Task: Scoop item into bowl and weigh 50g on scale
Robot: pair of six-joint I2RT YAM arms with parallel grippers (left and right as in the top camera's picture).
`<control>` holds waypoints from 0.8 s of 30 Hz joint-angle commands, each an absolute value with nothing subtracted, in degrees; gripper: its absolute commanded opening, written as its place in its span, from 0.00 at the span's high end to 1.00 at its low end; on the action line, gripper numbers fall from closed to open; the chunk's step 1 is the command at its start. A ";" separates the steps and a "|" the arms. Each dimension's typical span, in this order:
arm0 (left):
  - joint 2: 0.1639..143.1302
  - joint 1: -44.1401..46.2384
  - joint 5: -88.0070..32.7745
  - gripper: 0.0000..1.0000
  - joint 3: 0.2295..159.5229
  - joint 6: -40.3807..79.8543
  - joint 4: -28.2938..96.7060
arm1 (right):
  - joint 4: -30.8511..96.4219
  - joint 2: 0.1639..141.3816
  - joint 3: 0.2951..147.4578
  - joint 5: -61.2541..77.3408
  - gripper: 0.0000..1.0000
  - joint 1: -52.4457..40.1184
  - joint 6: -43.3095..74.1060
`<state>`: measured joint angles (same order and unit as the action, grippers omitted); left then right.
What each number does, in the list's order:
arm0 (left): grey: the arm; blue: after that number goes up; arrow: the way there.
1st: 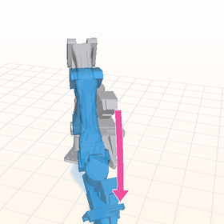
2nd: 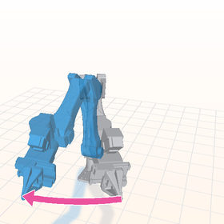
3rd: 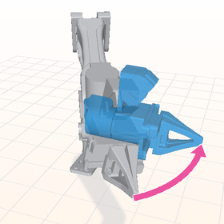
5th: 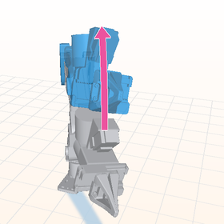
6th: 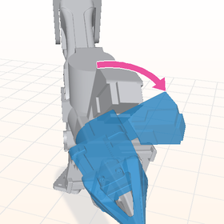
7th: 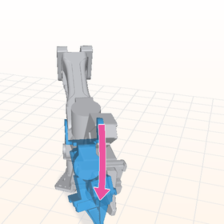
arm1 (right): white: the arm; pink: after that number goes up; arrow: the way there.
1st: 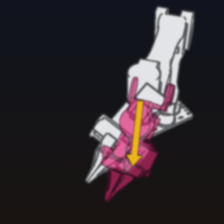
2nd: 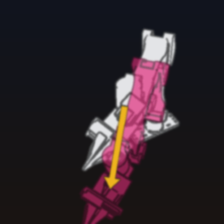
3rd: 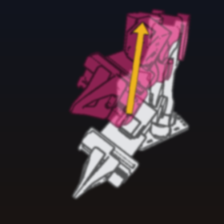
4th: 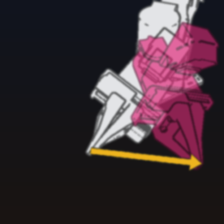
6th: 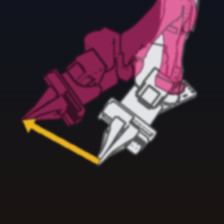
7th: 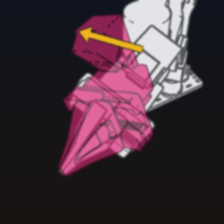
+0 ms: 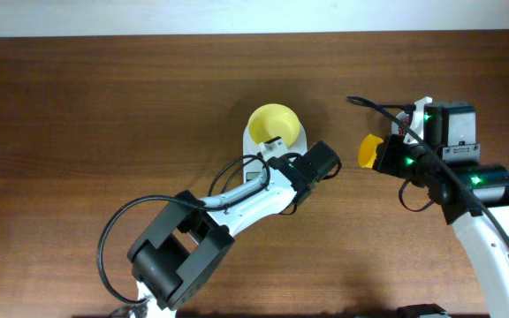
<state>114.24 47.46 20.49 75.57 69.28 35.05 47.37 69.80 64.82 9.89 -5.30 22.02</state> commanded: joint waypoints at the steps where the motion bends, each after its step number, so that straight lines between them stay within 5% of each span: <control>1: 115.28 47.68 22.17 1.00 75.02 69.87 34.74 | 47.42 69.91 65.91 8.73 0.96 -5.61 21.41; 24: 115.28 47.75 22.76 1.00 75.02 69.87 34.74 | 47.79 69.91 65.91 8.73 0.96 -5.61 21.41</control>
